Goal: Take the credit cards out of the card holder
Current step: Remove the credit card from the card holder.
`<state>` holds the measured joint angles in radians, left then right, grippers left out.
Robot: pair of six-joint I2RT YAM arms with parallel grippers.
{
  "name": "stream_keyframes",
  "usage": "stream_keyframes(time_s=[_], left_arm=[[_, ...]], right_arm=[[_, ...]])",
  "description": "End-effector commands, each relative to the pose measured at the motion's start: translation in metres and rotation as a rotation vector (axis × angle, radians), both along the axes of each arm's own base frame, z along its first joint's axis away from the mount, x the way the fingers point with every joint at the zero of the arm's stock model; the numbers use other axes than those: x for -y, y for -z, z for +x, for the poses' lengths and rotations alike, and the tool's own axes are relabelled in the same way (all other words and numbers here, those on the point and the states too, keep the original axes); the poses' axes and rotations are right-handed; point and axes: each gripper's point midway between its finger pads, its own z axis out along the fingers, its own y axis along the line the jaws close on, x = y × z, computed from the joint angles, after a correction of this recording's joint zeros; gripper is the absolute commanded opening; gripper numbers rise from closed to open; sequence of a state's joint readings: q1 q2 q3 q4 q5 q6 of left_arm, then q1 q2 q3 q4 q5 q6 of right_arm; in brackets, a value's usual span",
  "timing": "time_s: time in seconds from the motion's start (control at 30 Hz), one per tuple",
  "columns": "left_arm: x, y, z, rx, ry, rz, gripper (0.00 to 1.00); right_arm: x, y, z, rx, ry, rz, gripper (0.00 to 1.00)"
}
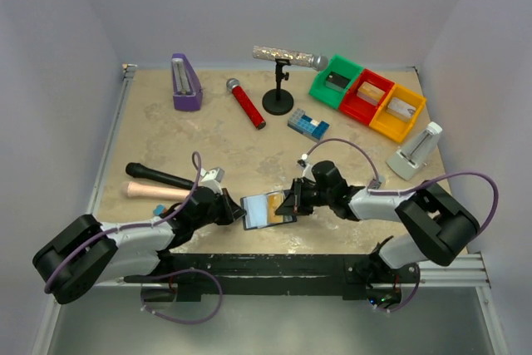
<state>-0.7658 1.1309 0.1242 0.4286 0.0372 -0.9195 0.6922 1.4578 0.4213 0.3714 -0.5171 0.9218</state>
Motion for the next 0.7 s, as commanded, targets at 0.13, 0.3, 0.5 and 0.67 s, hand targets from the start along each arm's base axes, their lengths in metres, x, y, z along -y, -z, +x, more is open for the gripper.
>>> stream_keyframes(time_s=[0.13,0.3,0.5,0.67], left_arm=[[-0.006,0.005,-0.001,0.017,0.014,0.040,0.00],[-0.003,-0.001,0.003,0.034,0.020,0.036,0.00],[0.006,-0.034,0.012,0.107,0.024,-0.022,0.05],[0.007,-0.085,0.020,0.236,0.052,-0.034,0.53]], right_arm=[[0.020,-0.007,0.010,0.088,0.045,-0.101,0.00],[0.030,-0.018,0.009,0.136,0.040,-0.139,0.00],[0.042,-0.057,0.003,0.279,-0.046,-0.167,0.00],[0.043,-0.102,-0.022,0.420,-0.231,-0.110,0.00]])
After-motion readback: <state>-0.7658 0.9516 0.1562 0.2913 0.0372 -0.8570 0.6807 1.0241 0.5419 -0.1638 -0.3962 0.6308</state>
